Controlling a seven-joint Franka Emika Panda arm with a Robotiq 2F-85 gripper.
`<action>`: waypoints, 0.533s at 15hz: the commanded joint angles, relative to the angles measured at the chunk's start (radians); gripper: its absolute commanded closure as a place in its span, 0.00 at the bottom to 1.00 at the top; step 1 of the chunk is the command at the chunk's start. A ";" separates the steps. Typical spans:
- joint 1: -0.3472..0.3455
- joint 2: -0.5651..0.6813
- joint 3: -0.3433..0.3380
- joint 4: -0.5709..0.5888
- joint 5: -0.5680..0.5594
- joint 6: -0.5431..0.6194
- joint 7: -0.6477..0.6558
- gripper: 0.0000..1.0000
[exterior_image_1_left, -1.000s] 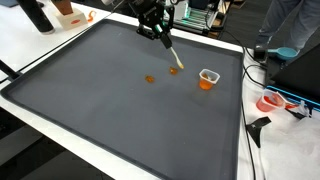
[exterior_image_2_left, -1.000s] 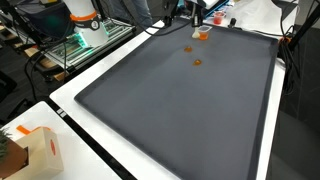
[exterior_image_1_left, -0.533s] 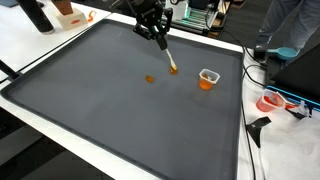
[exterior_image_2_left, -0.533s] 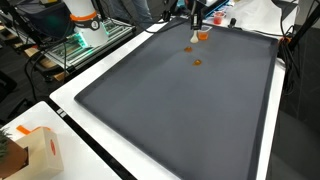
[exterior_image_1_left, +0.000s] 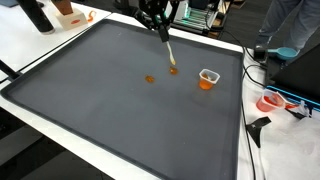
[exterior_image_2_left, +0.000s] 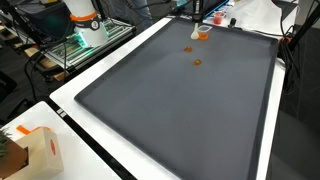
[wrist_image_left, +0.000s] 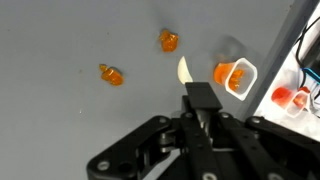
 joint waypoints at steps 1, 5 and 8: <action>0.023 -0.054 0.006 -0.019 -0.084 -0.006 0.095 0.97; 0.049 -0.086 0.012 -0.004 -0.176 -0.020 0.180 0.97; 0.068 -0.104 0.019 0.016 -0.239 -0.041 0.233 0.97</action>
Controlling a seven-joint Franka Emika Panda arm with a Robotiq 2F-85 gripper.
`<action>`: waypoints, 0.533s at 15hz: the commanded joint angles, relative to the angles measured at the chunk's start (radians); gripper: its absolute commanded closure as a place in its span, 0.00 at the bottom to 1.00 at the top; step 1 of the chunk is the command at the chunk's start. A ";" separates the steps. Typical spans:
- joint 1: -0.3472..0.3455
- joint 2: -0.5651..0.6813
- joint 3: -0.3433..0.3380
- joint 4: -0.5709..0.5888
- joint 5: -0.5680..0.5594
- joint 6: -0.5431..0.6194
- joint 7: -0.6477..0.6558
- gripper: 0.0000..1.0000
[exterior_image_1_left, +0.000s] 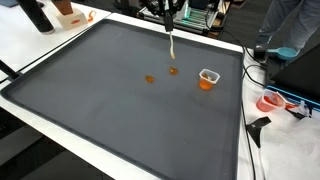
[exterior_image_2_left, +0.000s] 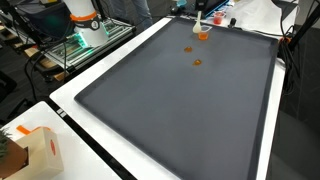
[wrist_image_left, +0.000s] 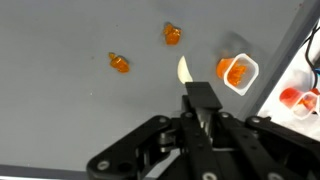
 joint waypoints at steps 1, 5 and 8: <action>0.022 -0.037 0.008 0.016 -0.077 -0.055 0.071 0.97; 0.043 -0.049 0.017 0.055 -0.141 -0.103 0.112 0.97; 0.053 -0.050 0.024 0.081 -0.169 -0.133 0.121 0.97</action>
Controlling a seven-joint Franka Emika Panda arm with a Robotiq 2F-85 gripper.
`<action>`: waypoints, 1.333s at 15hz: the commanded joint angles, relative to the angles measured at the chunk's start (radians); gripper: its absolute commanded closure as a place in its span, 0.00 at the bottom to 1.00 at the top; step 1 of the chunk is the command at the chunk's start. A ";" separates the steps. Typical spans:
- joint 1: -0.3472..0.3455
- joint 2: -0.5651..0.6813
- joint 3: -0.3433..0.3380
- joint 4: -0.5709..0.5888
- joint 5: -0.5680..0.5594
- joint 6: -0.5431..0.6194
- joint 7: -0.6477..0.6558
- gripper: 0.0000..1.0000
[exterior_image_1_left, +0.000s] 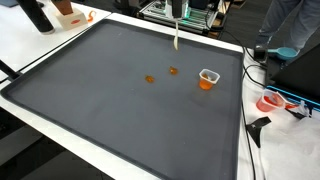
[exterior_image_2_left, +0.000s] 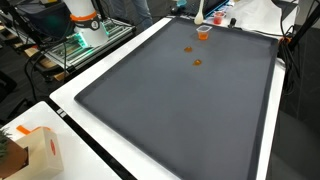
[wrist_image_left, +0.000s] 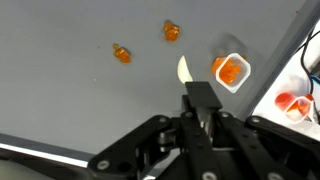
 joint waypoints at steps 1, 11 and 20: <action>0.014 -0.010 0.007 0.029 -0.051 -0.058 0.029 0.97; 0.019 0.010 0.014 0.039 0.004 -0.022 -0.002 0.97; 0.037 0.097 0.068 -0.029 0.279 0.126 -0.121 0.97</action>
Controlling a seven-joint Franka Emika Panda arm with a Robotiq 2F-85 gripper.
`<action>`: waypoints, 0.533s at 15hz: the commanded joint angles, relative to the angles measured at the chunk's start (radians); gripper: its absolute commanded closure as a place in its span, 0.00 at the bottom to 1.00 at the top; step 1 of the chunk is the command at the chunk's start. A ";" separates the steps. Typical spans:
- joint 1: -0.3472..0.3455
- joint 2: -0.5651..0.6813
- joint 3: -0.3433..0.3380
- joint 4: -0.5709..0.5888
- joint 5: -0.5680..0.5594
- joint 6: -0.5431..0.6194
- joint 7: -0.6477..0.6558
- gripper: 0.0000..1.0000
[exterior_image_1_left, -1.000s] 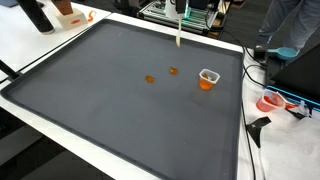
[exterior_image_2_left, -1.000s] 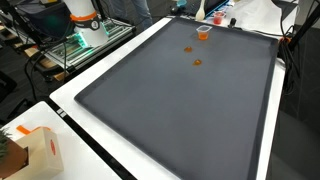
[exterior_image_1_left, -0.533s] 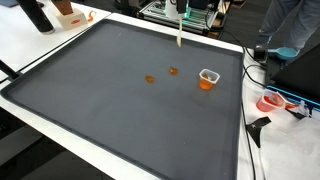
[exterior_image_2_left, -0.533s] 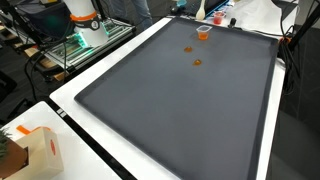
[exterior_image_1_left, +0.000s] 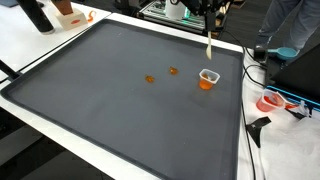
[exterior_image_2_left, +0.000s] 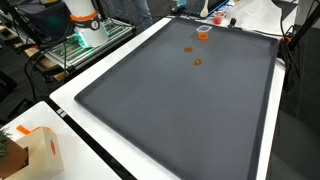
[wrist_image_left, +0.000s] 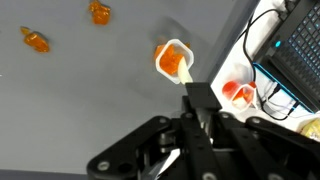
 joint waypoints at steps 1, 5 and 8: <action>0.001 0.026 0.019 -0.058 0.051 0.099 -0.047 0.97; -0.003 0.061 0.042 -0.102 0.106 0.197 -0.057 0.97; 0.002 0.082 0.048 -0.124 0.073 0.259 -0.028 0.97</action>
